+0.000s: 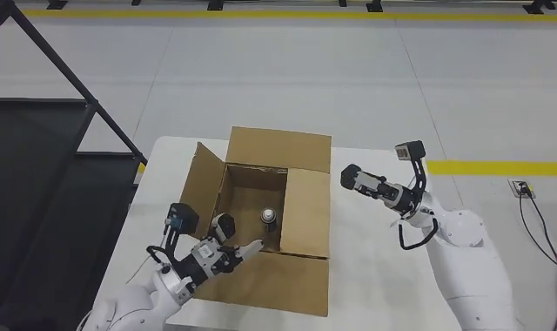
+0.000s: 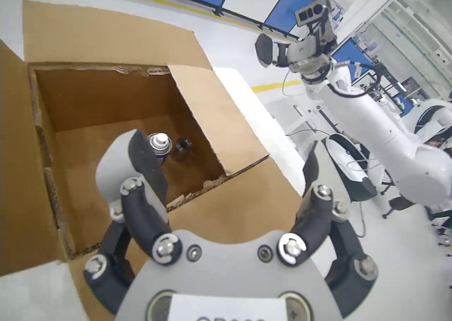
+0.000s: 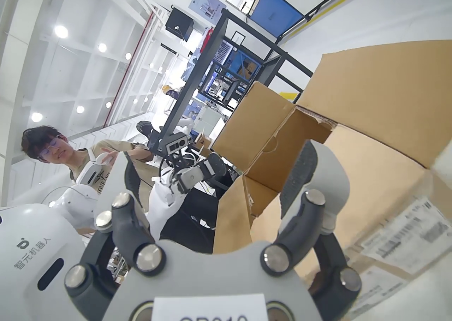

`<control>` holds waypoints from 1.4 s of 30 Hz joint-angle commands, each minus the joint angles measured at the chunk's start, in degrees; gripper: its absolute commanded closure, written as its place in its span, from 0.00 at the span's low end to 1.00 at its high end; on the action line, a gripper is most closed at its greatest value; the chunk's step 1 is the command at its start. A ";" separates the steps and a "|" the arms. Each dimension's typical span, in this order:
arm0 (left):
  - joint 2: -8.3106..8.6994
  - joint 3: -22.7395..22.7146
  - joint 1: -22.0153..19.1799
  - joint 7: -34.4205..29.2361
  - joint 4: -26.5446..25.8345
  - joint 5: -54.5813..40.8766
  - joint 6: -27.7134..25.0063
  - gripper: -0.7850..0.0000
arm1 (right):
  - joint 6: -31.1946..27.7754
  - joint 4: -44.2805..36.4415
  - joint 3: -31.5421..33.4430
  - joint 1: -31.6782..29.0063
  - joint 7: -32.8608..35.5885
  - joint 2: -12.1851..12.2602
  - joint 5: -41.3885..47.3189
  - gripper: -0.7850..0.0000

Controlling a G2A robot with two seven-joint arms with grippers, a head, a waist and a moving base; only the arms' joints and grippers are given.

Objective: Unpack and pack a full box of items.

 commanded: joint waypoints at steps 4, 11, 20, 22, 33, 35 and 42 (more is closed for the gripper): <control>0.00 -0.06 0.74 0.69 -0.04 1.07 -0.55 0.00 | 0.35 -0.10 0.34 -0.28 0.35 0.13 -0.24 0.00; -0.33 3.79 -3.99 -1.82 3.95 -1.58 3.37 0.00 | 2.20 -1.15 -0.03 -0.29 -2.00 0.08 1.77 0.00; -1.35 11.91 -19.24 -9.70 15.98 -3.71 11.19 0.00 | 1.71 2.19 1.28 1.43 -1.08 0.89 6.67 0.00; -1.63 13.30 -21.60 -10.29 18.93 -4.30 12.40 0.00 | 1.27 2.88 1.67 1.48 -0.98 1.14 7.21 0.00; -2.76 18.57 -29.02 -15.05 30.61 -12.03 9.70 0.00 | -0.04 1.88 3.37 -0.14 -3.16 2.19 8.79 0.00; -3.07 19.76 -30.34 -16.21 32.34 -14.24 8.72 0.00 | -0.08 1.57 3.42 -0.48 -3.85 2.30 9.09 0.00; -4.19 23.68 -34.28 -17.34 38.05 -18.80 6.01 0.00 | -0.54 -0.40 3.57 -2.01 -5.62 2.76 9.06 0.00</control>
